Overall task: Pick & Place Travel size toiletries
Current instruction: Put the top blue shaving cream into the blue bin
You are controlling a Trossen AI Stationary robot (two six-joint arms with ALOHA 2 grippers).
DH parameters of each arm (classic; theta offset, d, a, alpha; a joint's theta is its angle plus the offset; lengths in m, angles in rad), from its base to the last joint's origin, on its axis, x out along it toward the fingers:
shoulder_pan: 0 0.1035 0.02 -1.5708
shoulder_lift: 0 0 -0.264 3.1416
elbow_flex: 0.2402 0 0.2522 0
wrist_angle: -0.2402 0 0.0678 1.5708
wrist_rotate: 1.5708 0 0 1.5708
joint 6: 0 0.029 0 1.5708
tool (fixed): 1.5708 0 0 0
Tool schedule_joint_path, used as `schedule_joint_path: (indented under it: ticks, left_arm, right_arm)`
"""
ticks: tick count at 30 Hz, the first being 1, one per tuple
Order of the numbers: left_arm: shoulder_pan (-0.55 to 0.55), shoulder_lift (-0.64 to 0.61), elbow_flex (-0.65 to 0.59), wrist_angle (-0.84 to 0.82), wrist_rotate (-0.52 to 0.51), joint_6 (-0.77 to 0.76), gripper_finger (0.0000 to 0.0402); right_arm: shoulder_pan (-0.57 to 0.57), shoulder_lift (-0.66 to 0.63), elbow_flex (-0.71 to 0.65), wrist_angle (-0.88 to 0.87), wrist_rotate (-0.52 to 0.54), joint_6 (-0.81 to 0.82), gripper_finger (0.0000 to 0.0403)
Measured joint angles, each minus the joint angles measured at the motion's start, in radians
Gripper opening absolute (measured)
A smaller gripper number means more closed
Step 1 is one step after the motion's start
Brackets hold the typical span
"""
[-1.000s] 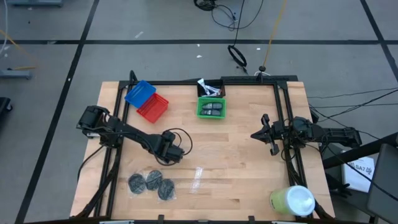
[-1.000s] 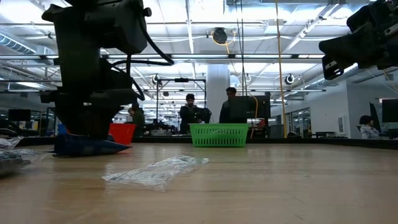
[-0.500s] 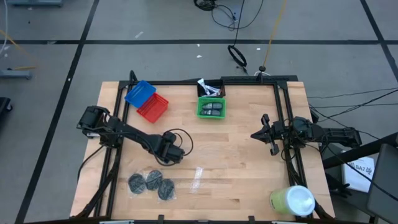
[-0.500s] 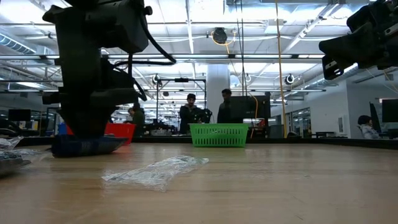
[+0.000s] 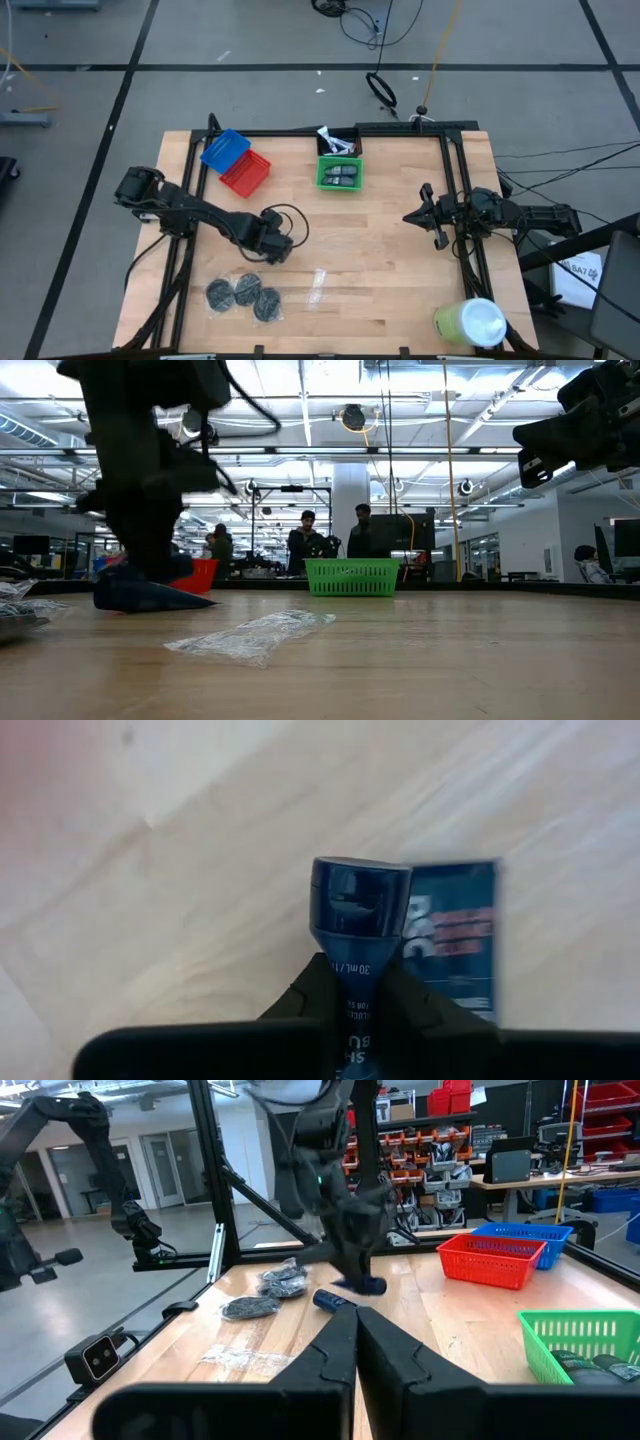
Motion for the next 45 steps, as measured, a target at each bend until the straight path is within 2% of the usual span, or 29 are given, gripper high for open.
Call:
schedule_joint_path:
  ticks: [5,11,15,23,28,33,38,45]
  left_arm:
    - [0.001,-0.091,0.001,-0.001,-0.067,0.052,0.0008]
    - [0.017,-0.215,0.001,-0.001,-0.132,0.121,0.0017]
    - [0.029,-0.303,0.002,-0.007,-0.195,0.191,0.0008]
    - [0.067,-0.497,0.003,-0.099,-0.399,0.264,0.0021]
    - [0.110,-0.610,0.004,-0.193,-0.520,0.266,0.0007]
    - [0.191,-0.682,0.004,-0.293,-0.603,0.255,0.0017]
    - [0.312,-0.699,0.004,-0.354,-0.606,0.254,0.0022]
    - [0.483,-0.679,-0.007,-0.375,-0.604,0.265,0.0006]
  right_arm:
    - [0.000,0.000,0.000,0.000,0.000,0.000,0.0000]
    - [0.000,0.000,0.000,0.000,0.000,0.000,0.0000]
    - [0.000,0.000,0.000,0.000,0.000,0.000,0.0000]
    - [0.000,0.000,0.000,0.000,0.000,0.000,0.0000]
    - [0.000,0.000,0.000,0.000,0.000,0.000,0.0000]
    - [0.000,0.000,0.000,0.000,0.000,0.000,0.0000]
    - [0.000,0.000,0.000,0.000,0.000,0.000,0.0000]
    - [0.000,0.000,0.000,0.000,0.000,0.000,0.0000]
